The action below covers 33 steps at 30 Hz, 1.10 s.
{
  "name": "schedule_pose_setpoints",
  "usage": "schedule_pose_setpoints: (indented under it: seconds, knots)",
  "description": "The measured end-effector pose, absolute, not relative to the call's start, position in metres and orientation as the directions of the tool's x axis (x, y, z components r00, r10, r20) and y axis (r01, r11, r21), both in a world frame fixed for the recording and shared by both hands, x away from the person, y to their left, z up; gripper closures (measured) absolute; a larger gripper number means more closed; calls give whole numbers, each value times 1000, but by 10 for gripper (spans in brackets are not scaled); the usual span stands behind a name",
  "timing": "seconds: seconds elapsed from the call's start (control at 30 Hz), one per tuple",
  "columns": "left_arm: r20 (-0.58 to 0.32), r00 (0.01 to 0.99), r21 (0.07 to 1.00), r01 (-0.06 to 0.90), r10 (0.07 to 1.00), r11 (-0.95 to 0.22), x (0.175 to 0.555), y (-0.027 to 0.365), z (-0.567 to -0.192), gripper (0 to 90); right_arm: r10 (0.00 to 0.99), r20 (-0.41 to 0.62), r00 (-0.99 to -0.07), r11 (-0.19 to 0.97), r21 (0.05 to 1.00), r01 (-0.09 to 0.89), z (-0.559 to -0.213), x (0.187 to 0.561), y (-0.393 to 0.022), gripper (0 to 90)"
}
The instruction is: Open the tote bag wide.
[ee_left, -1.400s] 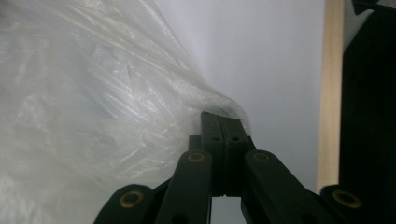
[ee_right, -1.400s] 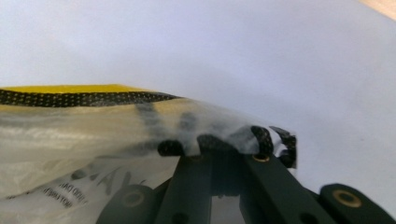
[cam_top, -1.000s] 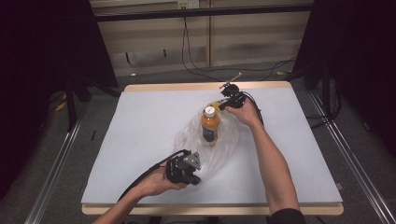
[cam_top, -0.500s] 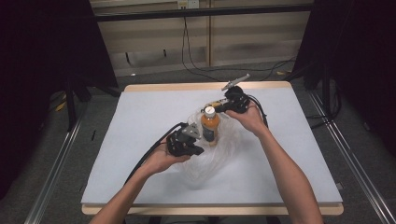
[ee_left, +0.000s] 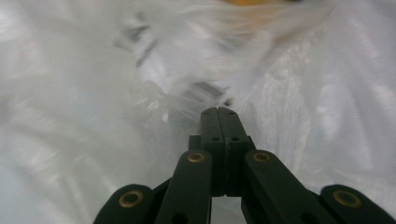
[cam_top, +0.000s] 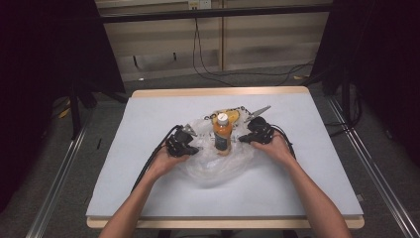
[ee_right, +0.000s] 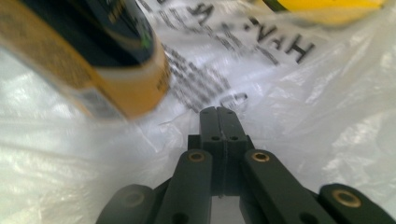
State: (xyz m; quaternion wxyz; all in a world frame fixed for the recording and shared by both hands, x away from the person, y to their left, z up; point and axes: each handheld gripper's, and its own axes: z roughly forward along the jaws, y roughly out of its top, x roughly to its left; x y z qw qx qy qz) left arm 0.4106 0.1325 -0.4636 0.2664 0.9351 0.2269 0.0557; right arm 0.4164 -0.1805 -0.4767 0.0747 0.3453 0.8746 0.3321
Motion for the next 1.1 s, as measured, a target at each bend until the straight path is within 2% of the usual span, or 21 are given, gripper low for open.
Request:
schedule_pose_setpoints:
  seconds: [0.17,0.2,0.37,0.43,0.47,0.5,0.6,0.67,0.83,1.1]
  knots:
    - [-13,861,534,436,509,-724,418,157,-464,900,668,88,-739,533,636,558,-477,408,-197,900]
    - [-36,840,554,468,541,-689,417,160,-466,900,672,88,-736,528,640,559,-477,407,-201,900]
    - [-61,823,584,488,564,-649,414,168,-468,900,682,111,-723,494,659,567,-480,400,-214,900]
    - [-38,844,561,461,535,-688,416,168,-467,900,690,108,-716,489,660,571,-480,398,-212,900]
    - [-68,833,588,478,549,-652,415,165,-469,900,689,109,-716,486,663,569,-480,398,-210,900]
    - [-48,853,569,451,520,-688,416,165,-468,900,690,112,-715,481,668,568,-481,399,-208,900]
    - [-67,859,589,444,507,-675,416,165,-467,900,685,114,-720,477,678,560,-481,400,-204,900]
    - [-111,840,637,470,531,-611,413,165,-467,900,692,122,-711,461,683,566,-481,399,-205,900]
    - [-154,851,721,444,502,-532,408,173,-458,900,706,153,-692,381,741,553,-470,394,-213,900]
    - [-128,861,820,371,492,-436,389,181,-435,900,701,173,-692,264,839,477,-446,374,-225,900]
